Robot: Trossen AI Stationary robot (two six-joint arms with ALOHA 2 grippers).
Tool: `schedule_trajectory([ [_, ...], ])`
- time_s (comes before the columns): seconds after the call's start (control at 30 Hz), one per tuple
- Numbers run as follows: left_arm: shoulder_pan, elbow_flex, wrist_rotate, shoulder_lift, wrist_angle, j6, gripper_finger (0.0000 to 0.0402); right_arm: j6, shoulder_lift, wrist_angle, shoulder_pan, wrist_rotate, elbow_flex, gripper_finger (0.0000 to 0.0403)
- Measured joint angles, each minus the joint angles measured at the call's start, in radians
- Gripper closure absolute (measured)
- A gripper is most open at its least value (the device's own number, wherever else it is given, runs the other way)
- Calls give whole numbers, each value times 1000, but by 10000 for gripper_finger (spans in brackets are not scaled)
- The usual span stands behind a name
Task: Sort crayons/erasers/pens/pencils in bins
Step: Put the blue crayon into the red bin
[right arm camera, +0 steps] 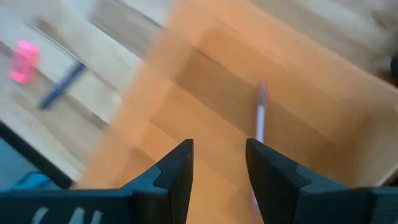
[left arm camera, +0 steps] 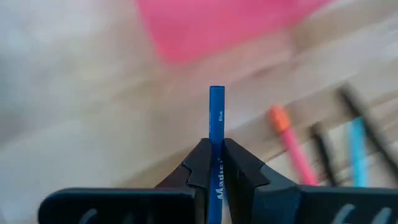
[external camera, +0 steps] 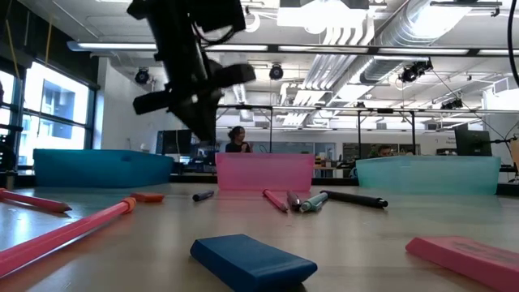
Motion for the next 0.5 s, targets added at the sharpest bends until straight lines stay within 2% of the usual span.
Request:
schedule_trajectory([
  [0.2, 98, 45, -18, -51, 100, 180, 385, 21, 0, -67, -21, 117, 61, 264],
  [0.5, 266, 64, 79, -52, 299, 409, 385, -14, 0, -82, -142, 138, 76, 264],
])
